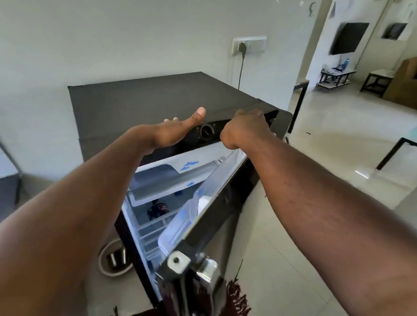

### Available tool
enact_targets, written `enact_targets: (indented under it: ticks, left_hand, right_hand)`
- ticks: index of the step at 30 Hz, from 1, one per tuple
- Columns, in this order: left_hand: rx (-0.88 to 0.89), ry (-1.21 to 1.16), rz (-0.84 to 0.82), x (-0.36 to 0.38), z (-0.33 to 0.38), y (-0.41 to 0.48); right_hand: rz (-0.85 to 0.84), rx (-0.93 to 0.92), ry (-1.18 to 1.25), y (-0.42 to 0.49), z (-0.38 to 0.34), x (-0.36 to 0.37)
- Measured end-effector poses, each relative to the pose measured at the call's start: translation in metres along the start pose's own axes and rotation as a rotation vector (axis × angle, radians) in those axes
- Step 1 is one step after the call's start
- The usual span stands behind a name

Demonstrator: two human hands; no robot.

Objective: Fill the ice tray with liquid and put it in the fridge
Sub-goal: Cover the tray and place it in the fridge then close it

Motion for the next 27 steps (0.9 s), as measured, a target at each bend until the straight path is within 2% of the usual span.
enact_targets:
  ticks: [2,4,8,12,17,24,27]
  left_hand:
    - [0.086,-0.071,-0.069,-0.004,-0.005,-0.009]
    - [0.174,0.062,-0.11,-0.007,-0.01,-0.016]
    - [0.078,0.371,-0.132,-0.007,-0.017,-0.022]
    - [0.076,0.373,-0.126,-0.006,-0.017,-0.022]
    - [0.09,0.424,-0.032,0.001,-0.017,-0.016]
    - [0.103,0.444,-0.011,0.0,-0.014,-0.011]
    - [0.086,0.422,-0.014,-0.001,-0.012,-0.01]
  right_hand:
    - [-0.008,-0.026,-0.013,-0.001,-0.01,0.004]
    - [-0.034,0.054,-0.012,-0.001,-0.023,0.005]
    - [0.014,0.03,0.042,0.003,-0.041,0.008]
    - [0.017,0.0,0.041,0.005,-0.051,0.012]
    - [0.021,-0.034,0.071,0.009,-0.063,0.016]
    - [-0.072,-0.004,0.034,0.02,-0.072,0.026]
    - [-0.073,-0.105,0.003,0.019,-0.082,0.03]
Point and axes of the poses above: each hand's wrist, its own y-axis towards the middle knuckle, its own x-axis out of the palm, z = x × y, the point moved 2 cm from there along y, towards the middle knuckle, and after that the axes turned 14 degrees about y, right-handed, at the moved point
